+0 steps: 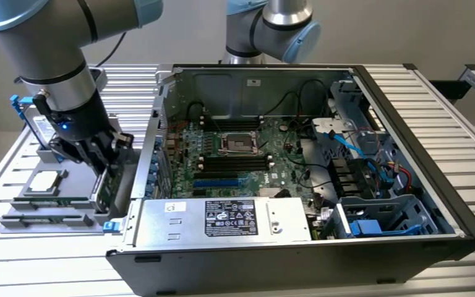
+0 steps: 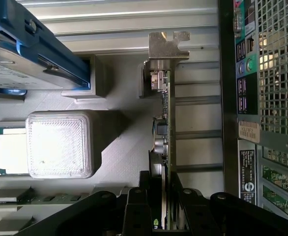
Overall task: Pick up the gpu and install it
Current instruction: 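Pick up the gpu and move the gpu toward the slot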
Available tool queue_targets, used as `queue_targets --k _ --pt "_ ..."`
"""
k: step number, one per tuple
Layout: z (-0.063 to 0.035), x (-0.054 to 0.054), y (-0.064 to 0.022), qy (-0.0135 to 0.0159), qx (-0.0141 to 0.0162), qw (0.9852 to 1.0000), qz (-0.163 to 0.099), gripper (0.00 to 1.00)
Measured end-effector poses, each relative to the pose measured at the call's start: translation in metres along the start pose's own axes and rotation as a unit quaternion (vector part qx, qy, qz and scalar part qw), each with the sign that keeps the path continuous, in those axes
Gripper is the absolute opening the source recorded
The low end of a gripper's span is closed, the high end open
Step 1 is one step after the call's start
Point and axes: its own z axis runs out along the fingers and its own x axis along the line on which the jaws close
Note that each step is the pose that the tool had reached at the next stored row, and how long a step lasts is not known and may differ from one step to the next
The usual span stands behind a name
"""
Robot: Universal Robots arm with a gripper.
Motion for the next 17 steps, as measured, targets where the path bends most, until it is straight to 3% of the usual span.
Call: queue_targets --k 10,17 --pt "-0.0136 0.000 0.0004 -0.0002 -0.0017 1.0000 0.000 0.27" --pt "-0.0289 0.000 0.0007 -0.0002 -0.0029 1.0000 0.000 0.27"
